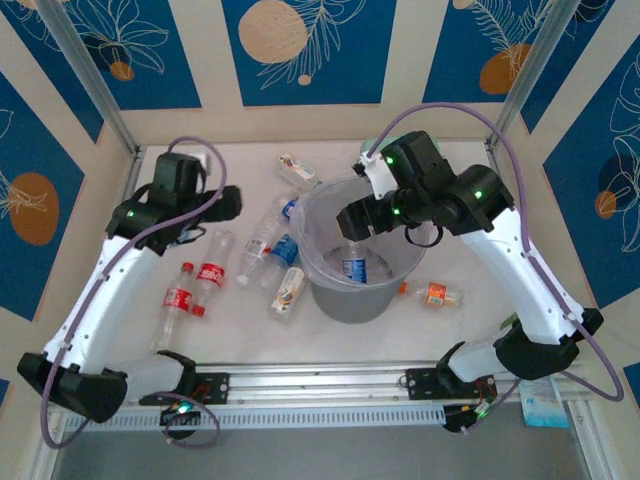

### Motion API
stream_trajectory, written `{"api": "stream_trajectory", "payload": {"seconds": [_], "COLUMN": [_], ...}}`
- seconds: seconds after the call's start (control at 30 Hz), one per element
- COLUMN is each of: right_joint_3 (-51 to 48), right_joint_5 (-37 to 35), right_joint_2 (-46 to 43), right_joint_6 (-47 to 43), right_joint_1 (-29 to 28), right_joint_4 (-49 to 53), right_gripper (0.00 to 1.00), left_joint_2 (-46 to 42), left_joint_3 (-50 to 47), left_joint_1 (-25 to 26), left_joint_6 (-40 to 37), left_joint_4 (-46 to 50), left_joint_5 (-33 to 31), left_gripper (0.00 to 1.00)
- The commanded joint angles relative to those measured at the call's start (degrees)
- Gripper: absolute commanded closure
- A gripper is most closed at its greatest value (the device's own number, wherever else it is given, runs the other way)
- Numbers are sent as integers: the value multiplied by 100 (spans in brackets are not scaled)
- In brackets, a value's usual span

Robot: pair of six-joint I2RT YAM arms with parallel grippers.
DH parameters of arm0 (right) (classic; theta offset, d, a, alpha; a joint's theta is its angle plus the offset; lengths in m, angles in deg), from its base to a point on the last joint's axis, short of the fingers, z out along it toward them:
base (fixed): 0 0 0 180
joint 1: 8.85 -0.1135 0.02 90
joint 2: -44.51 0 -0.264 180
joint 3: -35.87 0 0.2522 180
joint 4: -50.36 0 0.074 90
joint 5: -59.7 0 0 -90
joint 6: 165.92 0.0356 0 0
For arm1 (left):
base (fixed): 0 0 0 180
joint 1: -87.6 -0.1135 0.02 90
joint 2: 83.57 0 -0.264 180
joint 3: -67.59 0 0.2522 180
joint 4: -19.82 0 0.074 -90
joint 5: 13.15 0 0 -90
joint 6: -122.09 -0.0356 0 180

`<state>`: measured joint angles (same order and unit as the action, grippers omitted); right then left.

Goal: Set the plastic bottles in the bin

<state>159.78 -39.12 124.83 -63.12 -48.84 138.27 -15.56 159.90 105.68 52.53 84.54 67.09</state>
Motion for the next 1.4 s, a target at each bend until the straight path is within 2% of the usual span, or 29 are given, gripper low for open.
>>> {"api": "stream_trajectory", "payload": {"seconds": [0.0, 0.17, 0.37, 0.43, 0.57, 0.63, 0.8, 0.93, 1.1, 1.37], "right_joint_3": [-15, 160, 120, 19, -111, -149, -382, -481, -532, -529], "right_joint_5": [-49, -8, 319, 337, 390, 371, 449, 486, 548, 622], "right_joint_2": [-122, -70, -39, -66, -108, -135, -234, -205, -161, -143], "right_joint_6": [-176, -142, -84, -106, -154, -164, -94, -59, -23, 80], "right_joint_1": [152, 564, 1092, 1193, 1402, 1479, 1636, 1670, 1670, 1661], "right_joint_4": [-583, -1127, -1216, -1210, -1162, -1153, -1328, -1368, -1403, -1456], "right_gripper": [20, 20, 21, 21, 22, 22, 22, 22, 22, 22], "left_joint_2": [-109, -556, -1055, -1109, -1048, -963, -642, -415, -247, -323], "left_joint_3": [-727, -1943, -3334, -3679, -4240, -4327, -4485, -4624, -4626, -4371], "left_joint_1": [-499, -1138, -1796, -2002, -2431, -2450, -2450, -2450, -2450, -2450], "left_joint_6": [-30, 563, 1218, 1356, 1556, 1580, 1413, 1391, 1428, 1323], "left_joint_4": [1008, 641, -70, -325, -870, -960, -1165, -1410, -1641, -1537], "left_joint_5": [-342, -569, -1062, -947, -185, 19, 255, 300, 317, 217], "left_gripper": [13, 13, 14, 16, 18, 18, 6, 6, 13, 29]}}
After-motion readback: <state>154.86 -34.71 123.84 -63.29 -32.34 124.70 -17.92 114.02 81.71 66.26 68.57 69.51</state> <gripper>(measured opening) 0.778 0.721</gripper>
